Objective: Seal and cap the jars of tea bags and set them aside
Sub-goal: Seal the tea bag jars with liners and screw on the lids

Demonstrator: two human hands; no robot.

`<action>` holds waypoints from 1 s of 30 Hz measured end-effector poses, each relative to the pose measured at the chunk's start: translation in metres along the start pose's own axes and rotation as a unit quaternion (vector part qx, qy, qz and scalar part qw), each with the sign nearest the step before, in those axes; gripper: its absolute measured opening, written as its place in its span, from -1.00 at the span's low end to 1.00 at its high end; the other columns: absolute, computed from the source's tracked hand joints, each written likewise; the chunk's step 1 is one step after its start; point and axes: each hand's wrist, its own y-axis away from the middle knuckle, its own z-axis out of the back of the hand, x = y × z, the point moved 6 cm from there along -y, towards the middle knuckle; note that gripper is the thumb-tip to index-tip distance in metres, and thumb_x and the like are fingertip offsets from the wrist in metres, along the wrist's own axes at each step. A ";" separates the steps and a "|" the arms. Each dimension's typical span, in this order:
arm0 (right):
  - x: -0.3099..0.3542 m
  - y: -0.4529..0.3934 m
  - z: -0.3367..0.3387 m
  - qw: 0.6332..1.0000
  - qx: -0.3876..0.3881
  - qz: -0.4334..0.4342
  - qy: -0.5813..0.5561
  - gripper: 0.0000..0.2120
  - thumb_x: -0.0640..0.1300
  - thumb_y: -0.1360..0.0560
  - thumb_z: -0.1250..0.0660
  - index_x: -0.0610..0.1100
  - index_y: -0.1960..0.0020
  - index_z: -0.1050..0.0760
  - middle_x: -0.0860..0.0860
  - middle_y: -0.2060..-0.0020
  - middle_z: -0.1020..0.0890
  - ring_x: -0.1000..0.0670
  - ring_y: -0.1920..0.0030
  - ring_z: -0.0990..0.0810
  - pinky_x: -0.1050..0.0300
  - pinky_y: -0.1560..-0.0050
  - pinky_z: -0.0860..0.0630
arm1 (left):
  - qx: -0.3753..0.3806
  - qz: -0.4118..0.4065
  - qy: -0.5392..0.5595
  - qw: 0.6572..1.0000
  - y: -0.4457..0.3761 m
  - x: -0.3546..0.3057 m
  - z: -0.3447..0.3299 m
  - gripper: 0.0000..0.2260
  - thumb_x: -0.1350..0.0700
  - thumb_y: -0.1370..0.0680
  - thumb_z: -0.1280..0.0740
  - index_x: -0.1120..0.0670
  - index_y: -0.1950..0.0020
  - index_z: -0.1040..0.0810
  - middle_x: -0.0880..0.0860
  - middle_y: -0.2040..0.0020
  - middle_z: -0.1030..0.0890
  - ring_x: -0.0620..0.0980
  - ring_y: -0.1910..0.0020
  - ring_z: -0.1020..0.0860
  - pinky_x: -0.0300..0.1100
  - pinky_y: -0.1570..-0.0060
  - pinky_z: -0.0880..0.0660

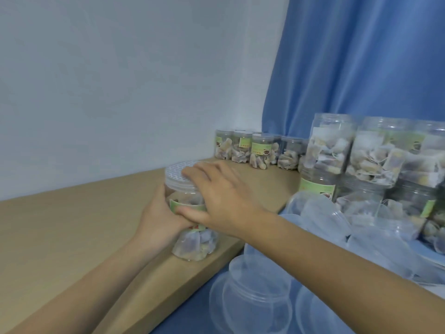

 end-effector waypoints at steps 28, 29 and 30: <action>-0.149 0.090 0.097 0.989 0.100 -0.015 0.111 -0.48 -0.19 -0.49 -0.26 -0.10 -0.43 -0.25 -0.02 -0.36 -0.36 -0.08 -0.25 -0.43 0.05 -0.12 -0.37 | 0.148 0.004 0.054 0.987 0.019 -0.148 -0.186 -0.59 0.37 -0.41 -0.24 0.18 -0.26 -0.43 0.12 -0.19 -0.54 0.09 -0.18 -0.51 0.08 -0.22 -0.44; -0.153 0.103 0.110 0.989 0.096 -0.029 0.111 -0.48 -0.20 -0.48 -0.26 -0.11 -0.42 -0.25 -0.02 -0.35 -0.37 -0.08 -0.25 -0.43 0.04 -0.13 -0.37 | 0.152 -0.001 0.067 0.986 0.029 -0.161 -0.196 -0.61 0.39 -0.41 -0.23 0.19 -0.24 -0.44 0.14 -0.16 -0.55 0.11 -0.16 -0.52 0.10 -0.20 -0.45; -0.159 0.116 0.123 0.988 0.093 -0.044 0.111 -0.48 -0.20 -0.48 -0.26 -0.10 -0.42 -0.26 -0.02 -0.34 -0.39 -0.09 -0.25 -0.43 0.05 -0.13 -0.37 | 0.159 -0.005 0.082 0.984 0.041 -0.173 -0.208 -0.62 0.39 -0.42 -0.21 0.20 -0.22 -0.44 0.16 -0.14 -0.57 0.14 -0.15 -0.53 0.11 -0.19 -0.47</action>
